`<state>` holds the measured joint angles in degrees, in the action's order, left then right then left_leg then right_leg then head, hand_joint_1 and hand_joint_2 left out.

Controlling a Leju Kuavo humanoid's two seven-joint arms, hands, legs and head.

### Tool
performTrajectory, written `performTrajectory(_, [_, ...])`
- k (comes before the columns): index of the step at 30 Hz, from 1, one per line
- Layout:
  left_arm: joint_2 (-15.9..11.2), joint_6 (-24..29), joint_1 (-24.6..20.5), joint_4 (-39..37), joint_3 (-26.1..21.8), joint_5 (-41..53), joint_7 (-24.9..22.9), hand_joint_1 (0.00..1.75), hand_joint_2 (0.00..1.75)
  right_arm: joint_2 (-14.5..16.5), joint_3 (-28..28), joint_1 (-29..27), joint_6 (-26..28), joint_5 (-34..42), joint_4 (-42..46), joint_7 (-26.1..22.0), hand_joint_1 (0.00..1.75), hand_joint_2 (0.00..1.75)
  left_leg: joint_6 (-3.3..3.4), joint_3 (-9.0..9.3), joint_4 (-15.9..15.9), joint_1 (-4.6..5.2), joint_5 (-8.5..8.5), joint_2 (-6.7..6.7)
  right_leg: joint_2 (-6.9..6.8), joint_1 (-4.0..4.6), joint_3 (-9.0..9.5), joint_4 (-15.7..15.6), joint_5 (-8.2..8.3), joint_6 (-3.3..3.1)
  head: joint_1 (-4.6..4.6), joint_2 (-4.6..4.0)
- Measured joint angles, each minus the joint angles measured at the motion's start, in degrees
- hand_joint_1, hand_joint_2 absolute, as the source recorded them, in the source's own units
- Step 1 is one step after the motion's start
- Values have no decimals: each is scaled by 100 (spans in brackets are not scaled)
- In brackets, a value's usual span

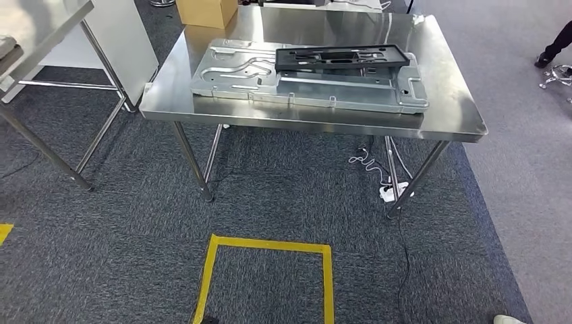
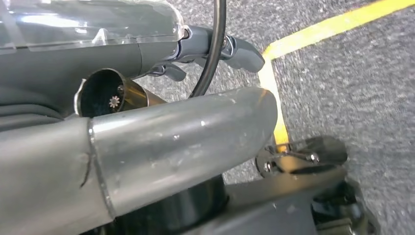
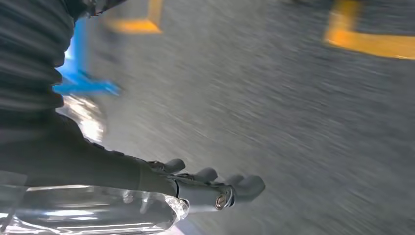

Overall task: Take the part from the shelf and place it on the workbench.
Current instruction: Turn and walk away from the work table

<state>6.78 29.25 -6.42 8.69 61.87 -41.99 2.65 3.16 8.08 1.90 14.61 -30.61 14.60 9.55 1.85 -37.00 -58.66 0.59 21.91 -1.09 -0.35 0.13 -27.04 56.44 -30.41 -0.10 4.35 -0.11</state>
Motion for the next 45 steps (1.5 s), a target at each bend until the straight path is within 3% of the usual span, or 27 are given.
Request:
performTrajectory(1, [-5, -20, 3, -1, 7, -1, -2, 0, 0, 17, 29, 19, 70, -76, -41, -264, 0, 175, -31, -34, -59, -6, 89, 17, -19, -13, -52, -18, 72, -50, -2, 0])
performTrajectory(3, [-17, -50, 10, -2, 18, 0, -4, 0, 0, 49, 60, 60, 157, -182, -102, -535, 0, 175, -91, -159, -462, -27, 611, 53, -54, -39, -201, -51, 236, -125, -14, 0])
performTrajectory(5, [-26, -69, -1, -2, 24, 0, -11, 0, 0, 62, 84, 87, 134, -238, -156, -488, 0, 175, -148, -271, -1156, -57, 1194, 59, -61, -42, -395, -42, 388, -145, -25, 0])
performTrajectory(6, [-30, -76, -10, -2, 26, 0, -20, 0, 0, 70, 93, 93, 91, -254, -185, -408, 0, 175, -169, -267, -1444, -72, 1286, 59, -67, -43, -497, -27, 463, -137, -25, 0])
performTrajectory(8, [-33, -86, -22, -2, 31, 1, -44, 0, 0, 95, 111, 95, -1, -267, -235, -225, 0, 175, -192, -35, -1551, -97, 1065, 59, -75, -49, -720, 29, 601, -110, -26, 0])
performTrajectory(10, [-36, -90, -39, -2, 39, 5, -57, 0, 0, 126, 124, 96, -57, -270, -268, -87, 0, 175, -185, 562, -909, -110, 838, 60, -73, -52, -919, 115, 713, -66, -27, 0])
performTrajectory(12, [-37, -89, -70, -2, 53, 9, -59, 0, 0, 151, 132, 98, -87, -270, -289, -16, 0, 175, -140, 1145, -69, -95, 976, 62, -69, -42, -1042, 203, 806, -8, -24, 0])
performTrajectory(13, [-38, -88, -81, -2, 60, 10, -60, 0, 0, 158, 136, 99, -93, -270, -296, -2, 0, 175, -105, 1283, 171, -82, 1061, 63, -69, -38, -1071, 222, 858, 25, -21, 0])
performTrajectory(15, [-39, -88, -82, -2, 66, 10, -65, 0, 0, 164, 152, 91, -95, -269, -321, 12, 0, 175, -13, 1244, 266, -72, 1029, 52, -65, -51, -1105, 213, 951, 98, -19, 0])
performTrajectory(16, [-39, -88, -81, -2, 67, 10, -71, 0, 0, 165, 160, 84, -94, -268, -333, 18, 0, 175, 41, 1186, 271, -77, 961, 42, -53, -63, -1139, 247, 888, 132, -18, 0])
performTrajectory(18, [-39, -89, -83, -2, 68, 9, -81, 0, 0, 168, 170, 72, -96, -267, -354, 33, 0, 175, 134, 1028, 280, -89, 802, 21, -24, -90, -1273, 611, 414, 191, -9, 0])
performTrajectory(20, [-39, -89, -84, -2, 69, 9, -82, 0, 0, 175, 171, 72, -103, -257, -367, 47, 0, 175, 167, 828, 269, -81, 665, 20, -11, -97, -1441, 1337, -152, 237, -1, 0])
performTrajectory(21, [-40, -89, -81, -2, 69, 10, -81, 0, 0, 177, 175, 73, -112, -239, -372, 64, 0, 175, 164, 729, 258, -77, 603, 21, -9, -99, -1481, 1669, -237, 253, -2, 0])
performTrajectory(23, [-41, -85, -77, -2, 72, 10, -81, 0, 0, 178, 211, 72, -132, -161, -374, 117, 0, 175, 143, 545, 221, -75, 493, 17, -7, -104, -1350, 1882, 9, 263, -2, 0])
performTrajectory(25, [-41, -86, -77, -2, 77, 8, -83, 0, 0, 178, 275, 67, -143, -64, -374, 159, 0, 175, 110, 402, 169, -75, 410, -18, -81, -105, -821, 1316, 285, 245, -2, 0])
performTrajectory(27, [-41, -91, -69, -2, 83, 4, -87, 0, 0, 181, 334, 90, -168, 4, -374, 158, 0, 175, 55, 328, 114, -59, 358, -74, -213, -67, -211, 426, 151, 182, -3, 0])
performTrajectory(28, [-43, -95, -65, -2, 88, 3, -89, 0, 0, 185, 359, 107, -185, 20, -374, 151, 0, 175, 19, 314, 97, -49, 336, -107, -247, -46, -52, 140, 41, 139, -5, 0])
performTrajectory(31, [-49, -108, -64, -2, 110, -1, -90, 0, 0, 205, 417, 111, -210, 24, -374, 131, 0, 175, -88, 296, 76, -54, 295, -220, -151, -37, -44, -31, 23, 2, -6, 0])
performTrajectory(32, [-49, -109, -64, -2, 116, -1, -90, 0, 0, 215, 431, 105, -211, 23, -374, 129, 0, 175, -123, 260, -22, -65, 383, -181, -117, -48, -63, -44, 59, -37, -7, 0])
performTrajectory(35, [-56, -107, -52, -2, 133, -2, -91, 0, 0, 234, 459, 78, -210, 8, -376, 129, 0, 175, -187, -81, -941, -90, 1033, 11, -18, -49, -164, -45, 159, -126, -11, 0])
performTrajectory(36, [-59, -106, -44, -2, 140, -2, -92, 0, 0, 235, 463, 71, -209, -2, -377, 129, 0, 175, -189, -200, -1281, -90, 1196, 25, 20, -38, -205, -31, 181, -141, -11, 0])
performTrajectory(37, [-64, -103, -38, -2, 146, -2, -92, 0, 0, 236, 464, 67, -209, -12, -378, 129, 0, 175, -180, -248, -1473, -89, 1241, 36, 71, -24, -244, -10, 198, -145, -11, 0])
performTrajectory(38, [-66, -101, -35, -2, 151, -2, -92, 0, 0, 238, 464, 67, -208, -18, -378, 129, 0, 175, -158, -189, -1448, -84, 1164, 51, 131, -11, -277, 16, 207, -145, -11, 0])
performTrajectory(39, [-67, -98, -35, -2, 154, -2, -92, 0, 0, 240, 465, 67, -208, -20, -378, 129, 0, 175, -122, -25, -1202, -77, 998, 85, 193, 2, -301, 41, 210, -145, -11, 0])
performTrajectory(41, [-77, -95, -41, -3, 160, -2, -92, 0, 0, 255, 468, 70, -206, -21, -379, 129, 0, 175, -14, 424, -445, -68, 688, 289, 312, 24, -333, 87, 213, -136, -5, 0])
performTrajectory(43, [-90, -93, -44, -7, 168, -1, -93, 0, 0, 264, 485, 79, -202, -22, -380, 126, 0, 175, 45, 659, 5, -64, 602, 472, 419, 10, -376, 114, 234, -94, -5, 0])
performTrajectory(45, [-93, -92, -49, -8, 178, 1, -96, 0, 0, 261, 514, 81, -198, -25, -380, 116, 0, 175, 49, 676, 108, -61, 602, 439, 532, -13, -426, 113, 275, -24, -12, 0])
